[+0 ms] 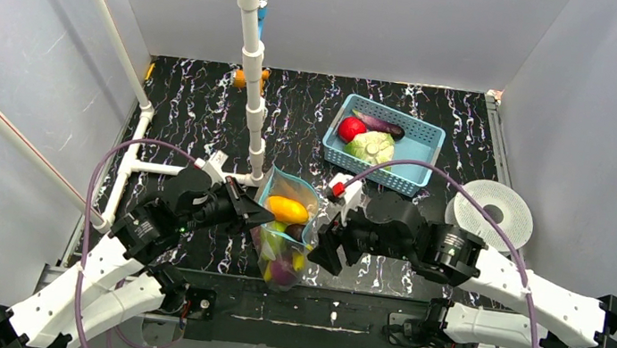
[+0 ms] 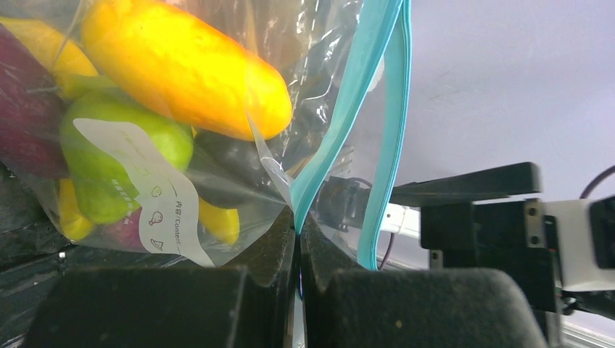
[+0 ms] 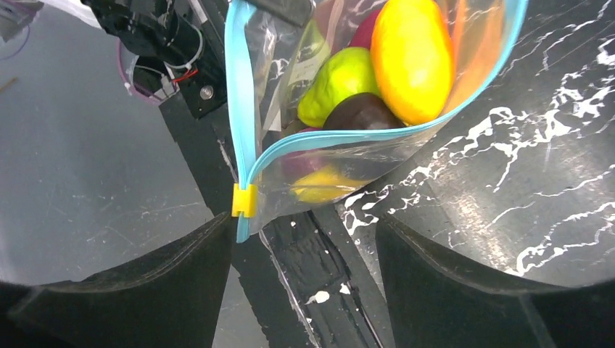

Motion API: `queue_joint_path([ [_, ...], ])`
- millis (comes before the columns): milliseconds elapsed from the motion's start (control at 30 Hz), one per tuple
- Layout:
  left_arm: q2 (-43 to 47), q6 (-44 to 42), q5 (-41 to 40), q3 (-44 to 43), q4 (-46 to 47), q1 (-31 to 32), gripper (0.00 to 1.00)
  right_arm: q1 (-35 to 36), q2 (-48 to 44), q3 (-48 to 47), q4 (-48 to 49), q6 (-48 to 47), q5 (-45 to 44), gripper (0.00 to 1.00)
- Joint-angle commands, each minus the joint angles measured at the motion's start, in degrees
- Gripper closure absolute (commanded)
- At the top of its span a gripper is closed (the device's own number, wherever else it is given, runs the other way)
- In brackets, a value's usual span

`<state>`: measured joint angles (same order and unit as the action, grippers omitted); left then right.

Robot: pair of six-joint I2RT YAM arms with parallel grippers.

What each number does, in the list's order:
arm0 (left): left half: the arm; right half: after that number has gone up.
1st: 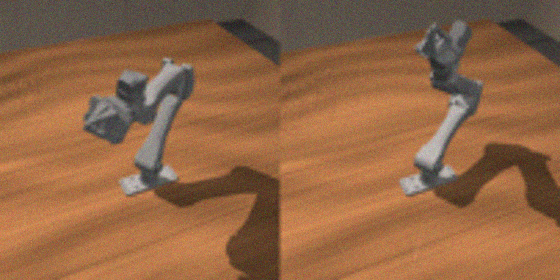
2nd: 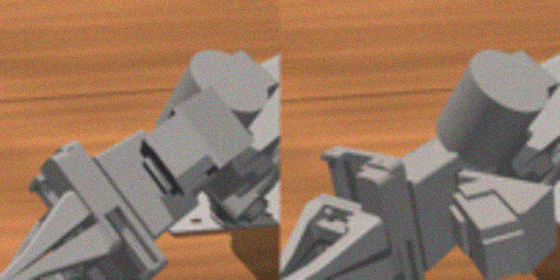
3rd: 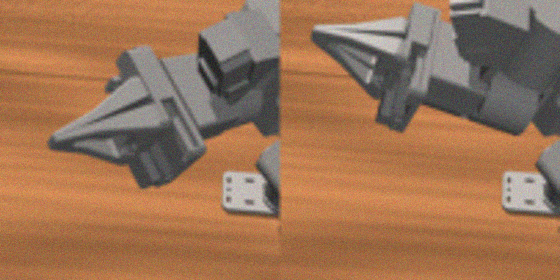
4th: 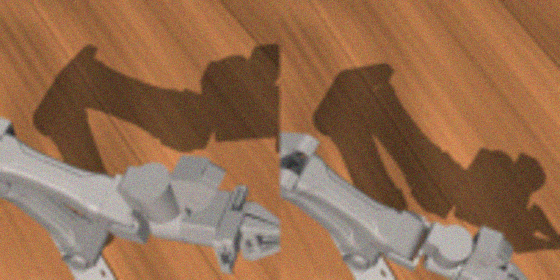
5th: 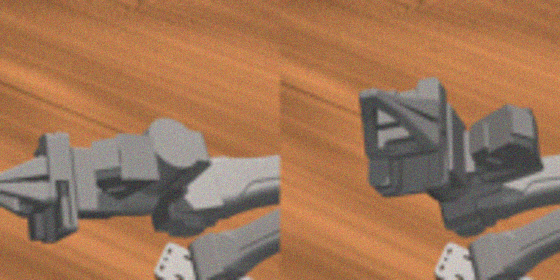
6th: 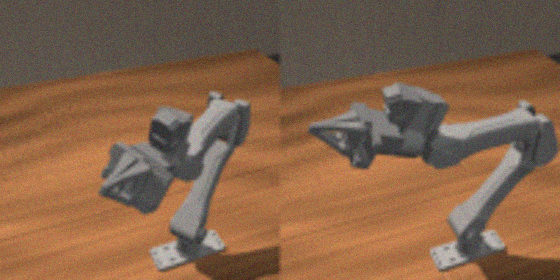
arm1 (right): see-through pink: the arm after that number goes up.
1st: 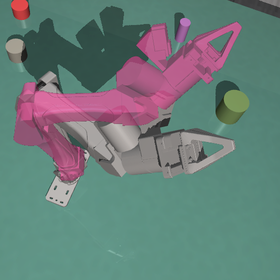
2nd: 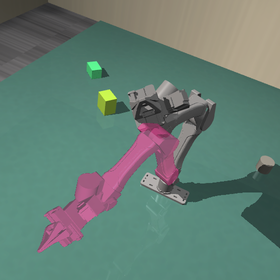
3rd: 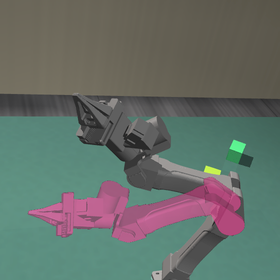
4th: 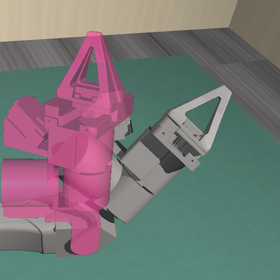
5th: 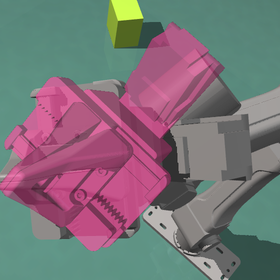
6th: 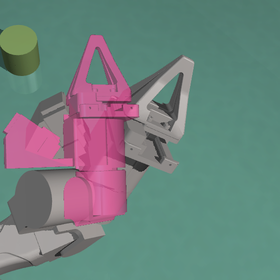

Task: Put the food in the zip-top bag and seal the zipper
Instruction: Zip the zipper food storage bag at the center of the board.

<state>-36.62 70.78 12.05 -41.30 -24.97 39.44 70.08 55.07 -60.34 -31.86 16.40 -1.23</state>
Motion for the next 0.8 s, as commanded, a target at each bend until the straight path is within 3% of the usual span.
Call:
queue_joint_path([
  [0, 1.06, 0.21, -2.57, -0.25, -1.16, -0.07, 1.00, 0.94, -0.41, 3.61, 10.66, -1.26, 3.55, 0.24],
  [100, 0.39, -0.37, -2.63, -1.38, -1.95, -0.07, 1.00, 1.50, 2.66, 3.47, 12.42, -1.57, 3.81, 0.31],
  [267, 0.63, -1.64, -4.30, -2.98, -4.63, -0.07, 1.00, 3.72, 6.93, 0.35, 12.57, -3.51, -2.99, 0.45],
  [333, 1.25, -2.17, -5.74, -3.48, -6.17, -0.07, 1.00, 3.67, 8.29, -1.29, 11.98, -5.23, -4.82, 0.60],
  [400, 2.24, -2.54, -7.31, -4.12, -7.79, -0.11, 1.00, 3.72, 9.25, -2.40, 11.53, -7.13, -6.71, 0.84],
  [467, 3.53, -3.19, -9.43, -4.94, -10.03, -0.09, 1.00, 3.62, 9.69, -2.76, 12.66, -8.89, -8.60, 0.97],
  [700, 9.09, -5.99, -18.05, -7.02, -16.86, -0.12, 1.00, 3.40, 10.58, -3.58, 19.86, -25.27, -11.16, 0.99],
  [767, 10.15, -7.46, -18.71, -6.90, -17.29, -0.08, 0.88, 2.64, 11.49, -3.02, 21.99, -29.67, -10.18, 0.99],
])
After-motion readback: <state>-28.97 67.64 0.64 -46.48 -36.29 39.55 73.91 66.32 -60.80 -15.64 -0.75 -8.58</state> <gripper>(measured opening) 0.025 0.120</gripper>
